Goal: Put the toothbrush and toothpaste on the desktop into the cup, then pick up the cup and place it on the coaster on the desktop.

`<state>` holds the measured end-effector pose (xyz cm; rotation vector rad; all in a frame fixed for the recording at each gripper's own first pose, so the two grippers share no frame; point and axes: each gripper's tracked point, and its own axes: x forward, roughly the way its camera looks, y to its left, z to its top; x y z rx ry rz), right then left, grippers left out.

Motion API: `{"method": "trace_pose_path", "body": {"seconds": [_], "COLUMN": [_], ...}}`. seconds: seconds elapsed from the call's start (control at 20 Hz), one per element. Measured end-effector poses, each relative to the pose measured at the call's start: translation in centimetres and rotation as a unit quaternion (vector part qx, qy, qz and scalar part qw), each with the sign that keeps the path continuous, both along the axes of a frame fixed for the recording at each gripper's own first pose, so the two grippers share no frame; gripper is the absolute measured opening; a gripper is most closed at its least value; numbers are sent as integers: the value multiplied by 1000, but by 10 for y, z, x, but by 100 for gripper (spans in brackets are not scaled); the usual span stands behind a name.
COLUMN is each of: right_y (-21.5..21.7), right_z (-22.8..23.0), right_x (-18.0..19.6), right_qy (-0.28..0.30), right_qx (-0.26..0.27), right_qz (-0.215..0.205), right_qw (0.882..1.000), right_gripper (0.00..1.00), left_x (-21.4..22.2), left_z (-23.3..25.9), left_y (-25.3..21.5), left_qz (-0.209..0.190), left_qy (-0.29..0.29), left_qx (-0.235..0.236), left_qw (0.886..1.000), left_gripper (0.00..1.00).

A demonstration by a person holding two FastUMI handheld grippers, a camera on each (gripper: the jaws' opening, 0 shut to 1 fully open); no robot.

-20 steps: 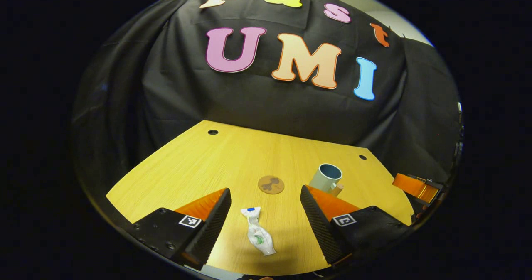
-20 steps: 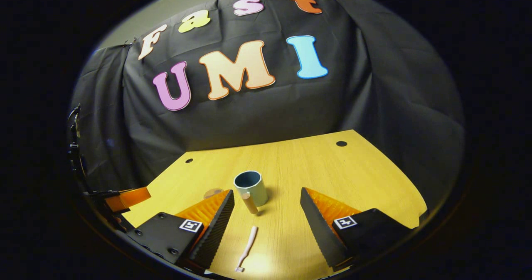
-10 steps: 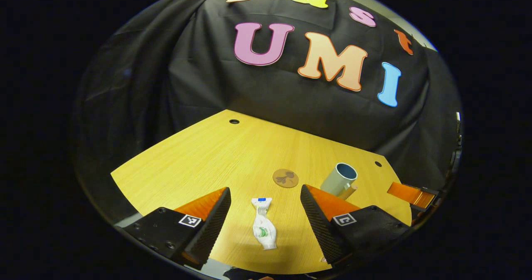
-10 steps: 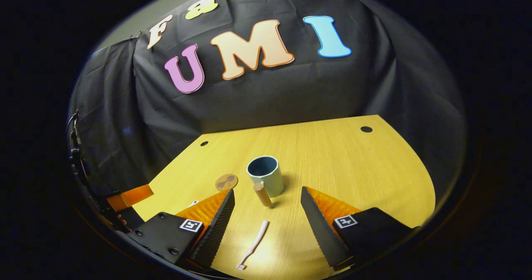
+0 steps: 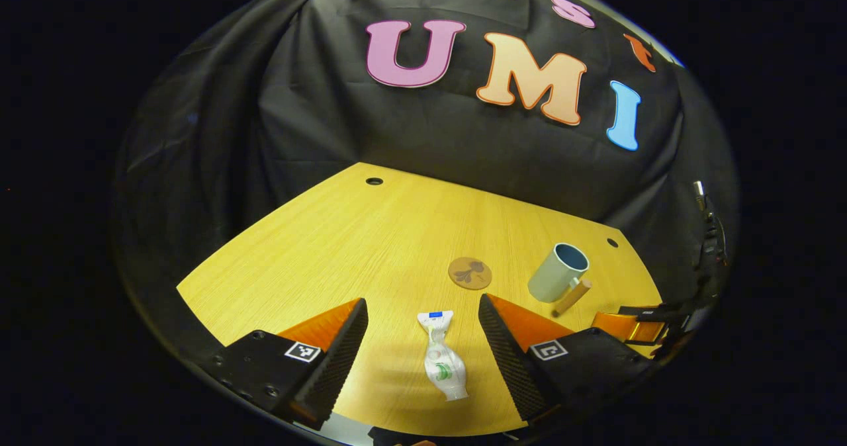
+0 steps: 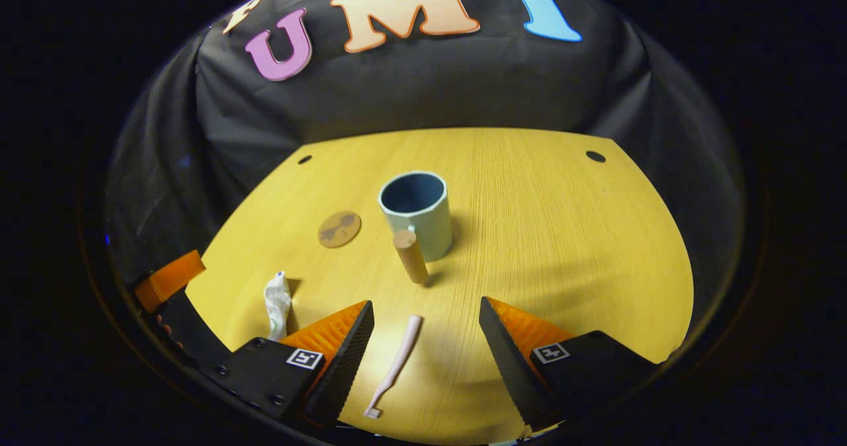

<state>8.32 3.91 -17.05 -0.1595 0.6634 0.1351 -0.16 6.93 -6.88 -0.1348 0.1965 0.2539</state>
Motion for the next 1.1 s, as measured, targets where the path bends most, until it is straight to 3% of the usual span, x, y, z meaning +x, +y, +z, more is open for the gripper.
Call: {"method": "trace_pose_path", "body": {"seconds": [0.05,0.1,0.15,0.3,0.35,0.5,0.6,0.7,0.8,0.85,0.9,0.95,1.05,1.1], "right_y": [0,3,3,0,-1,-2,-2,-3,-2,-1,-2,-2,-2,-2], "right_z": [-16,-25,-37,-57,-60,-72,-77,-78,-78,-79,-77,-78,-78,-77], "right_x": [-2,-3,-2,1,0,-1,-3,-3,-1,1,1,2,2,1], "right_qy": [40,64,88,136,144,169,179,183,181,182,181,183,187,191], "right_qx": [-4,-1,-5,-48,-56,-86,-89,-94,-95,-91,-92,-91,-91,-92], "right_qz": [-17,-27,-39,-55,-59,-61,-66,-72,-73,-72,-75,-76,-75,-73], "right_qw": [999,998,995,988,986,980,978,976,976,976,976,976,975,975], "right_gripper": [94,99,95,98,92,89,80,64,60,47,42,24,14,14], "left_x": [1,1,4,15,17,25,30,33,35,35,35,35,35,35], "left_z": [-2,-3,-6,-18,-20,-27,-28,-29,-32,-32,-33,-34,-37,-39], "left_y": [2,5,11,22,21,25,28,31,32,31,31,31,30,30], "left_qz": [-6,-11,-14,-25,-29,-42,-46,-48,-51,-52,-54,-56,-60,-62], "left_qy": [7,14,24,53,56,72,76,80,85,88,90,94,104,111], "left_qx": [0,2,6,-13,-17,-16,-15,-11,-9,-9,-9,-8,-7,-7], "left_qw": [1000,1000,1000,998,998,996,996,996,995,995,994,994,993,992], "left_gripper": [98,98,98,98,99,99,98,98,98,98,98,98,99,98]}}
